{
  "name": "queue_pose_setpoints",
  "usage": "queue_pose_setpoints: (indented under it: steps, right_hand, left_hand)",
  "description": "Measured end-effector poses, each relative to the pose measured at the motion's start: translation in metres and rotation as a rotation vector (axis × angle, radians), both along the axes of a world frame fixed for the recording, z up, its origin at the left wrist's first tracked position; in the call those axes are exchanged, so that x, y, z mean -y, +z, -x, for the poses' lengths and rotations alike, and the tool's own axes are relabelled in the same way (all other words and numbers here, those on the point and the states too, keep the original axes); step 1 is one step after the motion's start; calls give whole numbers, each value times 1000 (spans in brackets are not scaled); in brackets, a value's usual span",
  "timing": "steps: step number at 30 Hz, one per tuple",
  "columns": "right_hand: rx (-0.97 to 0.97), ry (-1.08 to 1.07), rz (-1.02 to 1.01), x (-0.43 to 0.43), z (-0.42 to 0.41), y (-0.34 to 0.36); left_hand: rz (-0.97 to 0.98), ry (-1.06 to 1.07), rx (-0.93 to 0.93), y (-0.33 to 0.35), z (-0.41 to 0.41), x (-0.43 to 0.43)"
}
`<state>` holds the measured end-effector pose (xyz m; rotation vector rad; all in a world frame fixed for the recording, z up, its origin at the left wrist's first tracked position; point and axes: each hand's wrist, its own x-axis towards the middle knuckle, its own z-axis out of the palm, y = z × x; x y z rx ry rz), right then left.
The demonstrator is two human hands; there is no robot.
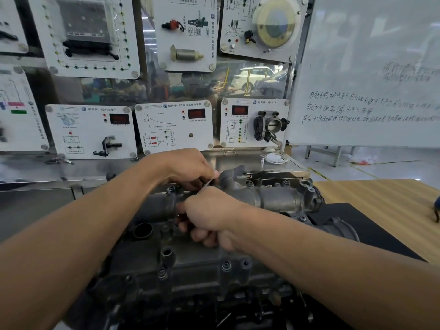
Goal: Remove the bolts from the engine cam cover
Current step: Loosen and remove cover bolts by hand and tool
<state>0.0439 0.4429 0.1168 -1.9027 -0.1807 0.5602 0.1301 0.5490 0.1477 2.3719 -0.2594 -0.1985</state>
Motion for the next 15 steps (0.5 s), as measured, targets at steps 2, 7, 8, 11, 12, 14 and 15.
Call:
queue_pose_setpoints:
  steps: [2,7,8,11,12,14,15]
  right_hand:
    - [-48,1,-30,-6,-4,5]
    - [-186,-63,-152,-25,-12,7]
    - [-202,-81,-180,-28,-12,5]
    - [-218,-96,-243,-30,-14,3]
    - [-221,-93,-258,-28,-15,4]
    - [-227,-81,-269,-20,-16,7]
    - [-221,-70,-257,-15,-16,8]
  left_hand:
    - [-17,-5,10,1,0,0]
    - [-168,-27,99,3,-2,-2]
    - [-168,-27,101,2,-2,-3]
    - [-183,-34,137,0,-3,-5]
    - [-193,-39,150,-1,-3,-5]
    - [-193,-48,162,-1,-4,-4]
    - [-187,-45,162,-1,-5,-3]
